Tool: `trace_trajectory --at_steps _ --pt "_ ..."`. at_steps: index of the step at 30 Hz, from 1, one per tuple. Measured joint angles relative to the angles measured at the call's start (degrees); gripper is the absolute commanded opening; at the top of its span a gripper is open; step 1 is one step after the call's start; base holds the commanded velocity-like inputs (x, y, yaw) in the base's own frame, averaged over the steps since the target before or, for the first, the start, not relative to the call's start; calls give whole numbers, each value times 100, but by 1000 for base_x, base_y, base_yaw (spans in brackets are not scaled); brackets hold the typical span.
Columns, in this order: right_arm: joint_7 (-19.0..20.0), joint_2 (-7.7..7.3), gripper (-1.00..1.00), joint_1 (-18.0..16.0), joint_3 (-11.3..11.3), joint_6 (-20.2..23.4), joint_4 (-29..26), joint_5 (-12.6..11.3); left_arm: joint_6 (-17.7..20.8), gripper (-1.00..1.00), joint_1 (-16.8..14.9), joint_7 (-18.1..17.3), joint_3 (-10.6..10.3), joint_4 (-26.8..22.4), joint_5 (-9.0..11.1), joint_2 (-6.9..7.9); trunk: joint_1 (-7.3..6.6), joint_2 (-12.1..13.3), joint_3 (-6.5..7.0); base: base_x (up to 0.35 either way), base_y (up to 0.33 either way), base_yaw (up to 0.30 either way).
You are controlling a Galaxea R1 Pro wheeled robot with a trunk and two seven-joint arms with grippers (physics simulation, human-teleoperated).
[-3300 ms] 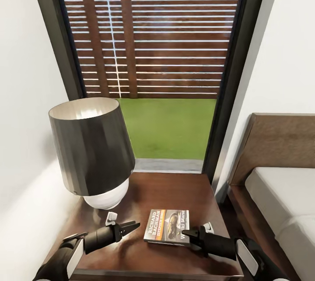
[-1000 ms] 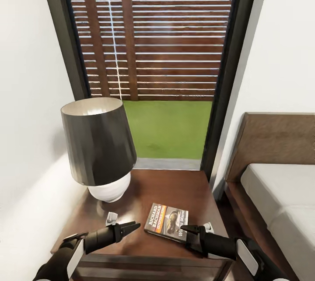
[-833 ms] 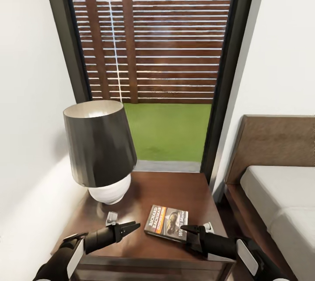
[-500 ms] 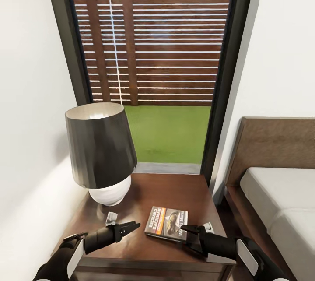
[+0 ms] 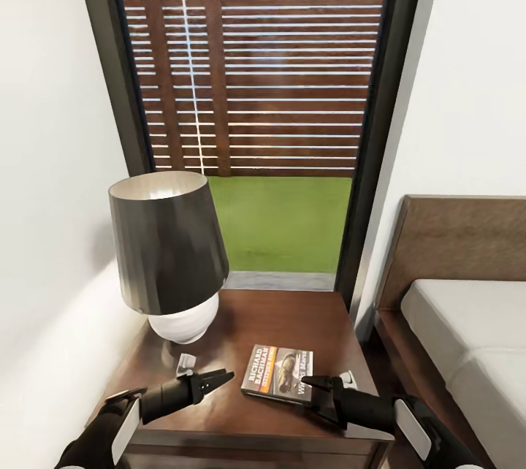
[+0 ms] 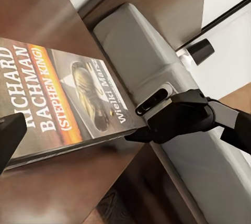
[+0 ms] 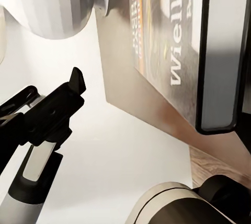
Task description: In the bedroom, move the book from the bed onto either nightstand, and place the two sandals side by side next to the bed.
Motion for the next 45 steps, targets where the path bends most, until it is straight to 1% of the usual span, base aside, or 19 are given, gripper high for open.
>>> trace_trajectory --at_steps 16,19,41,45 --pt "1 1 100 0 -1 0 0 2 6 100 0 0 -1 0 0 0 0 0 0 0 0 0" --pt "0 0 100 1 0 -3 0 8 6 100 0 0 -6 0 0 0 8 -4 -66 0 0 0" --pt "0 0 100 0 0 0 0 0 5 100 0 0 5 0 0 0 8 -4 -67 0 0 0" --pt "1 0 100 0 3 0 0 -2 7 100 0 0 6 0 0 0 10 -4 -67 -125 0 0"
